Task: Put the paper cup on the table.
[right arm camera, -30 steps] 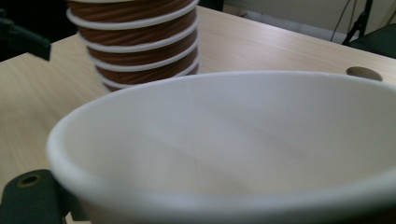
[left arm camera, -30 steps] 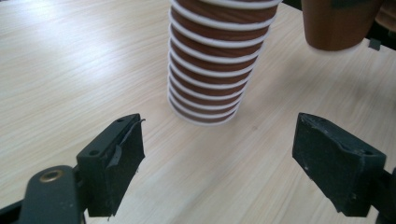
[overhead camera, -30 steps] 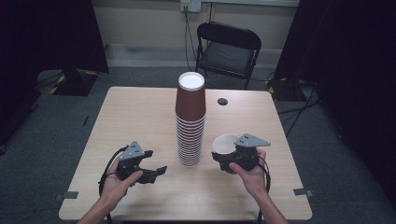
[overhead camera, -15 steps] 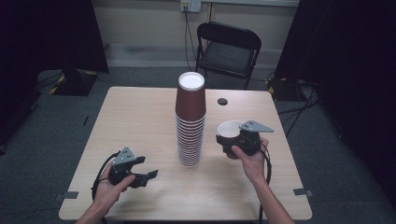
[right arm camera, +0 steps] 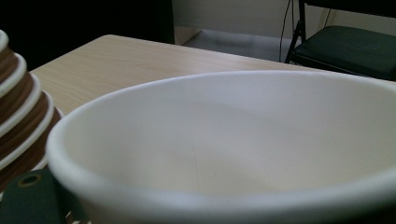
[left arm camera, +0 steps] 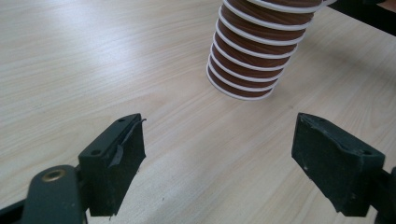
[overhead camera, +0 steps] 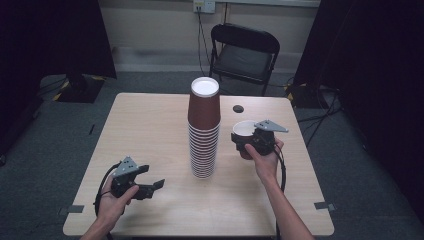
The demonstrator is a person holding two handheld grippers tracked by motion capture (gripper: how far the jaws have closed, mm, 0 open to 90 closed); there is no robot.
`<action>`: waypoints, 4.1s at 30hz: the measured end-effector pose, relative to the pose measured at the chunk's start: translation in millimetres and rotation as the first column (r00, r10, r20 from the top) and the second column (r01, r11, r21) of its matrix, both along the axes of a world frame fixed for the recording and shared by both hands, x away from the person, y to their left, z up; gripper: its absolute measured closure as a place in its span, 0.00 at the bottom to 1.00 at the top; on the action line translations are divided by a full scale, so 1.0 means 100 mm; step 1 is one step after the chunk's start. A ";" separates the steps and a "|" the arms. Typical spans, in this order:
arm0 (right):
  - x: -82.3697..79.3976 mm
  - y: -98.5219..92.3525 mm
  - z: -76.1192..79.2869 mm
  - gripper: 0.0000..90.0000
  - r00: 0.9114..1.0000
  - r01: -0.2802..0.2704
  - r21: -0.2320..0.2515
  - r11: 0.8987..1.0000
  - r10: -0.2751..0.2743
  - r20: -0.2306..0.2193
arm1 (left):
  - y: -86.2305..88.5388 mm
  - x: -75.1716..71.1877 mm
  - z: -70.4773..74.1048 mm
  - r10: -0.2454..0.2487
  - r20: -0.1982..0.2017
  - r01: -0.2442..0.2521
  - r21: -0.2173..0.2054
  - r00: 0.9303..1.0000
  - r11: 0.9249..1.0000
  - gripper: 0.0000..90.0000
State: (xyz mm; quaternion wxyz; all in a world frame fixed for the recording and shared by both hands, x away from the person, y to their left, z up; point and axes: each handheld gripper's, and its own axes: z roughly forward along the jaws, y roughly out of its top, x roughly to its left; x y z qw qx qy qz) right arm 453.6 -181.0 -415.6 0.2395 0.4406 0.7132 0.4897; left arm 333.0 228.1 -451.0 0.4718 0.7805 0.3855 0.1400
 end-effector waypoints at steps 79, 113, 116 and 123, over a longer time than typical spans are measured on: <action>-0.10 -0.19 -0.66 0.15 0.979 0.018 -0.101 0.995 -0.038 -0.199 | -0.01 -0.01 -0.03 0.031 -0.015 -0.031 0.011 0.999 0.999 0.21; -1.12 -0.79 -0.19 0.16 0.991 0.033 -0.043 0.999 -0.038 -0.129 | 0.09 -0.16 0.07 0.152 0.019 -0.152 0.030 0.988 0.988 0.21; -1.26 -0.83 -0.17 0.16 0.992 0.038 -0.039 0.999 -0.043 -0.119 | 0.11 -0.21 0.07 0.132 0.019 -0.132 0.033 0.991 0.991 0.21; -1.54 -0.96 -0.18 0.16 0.991 0.043 -0.001 0.999 -0.043 -0.124 | 0.18 -0.28 -0.02 0.175 0.041 -0.176 0.025 0.984 0.984 0.21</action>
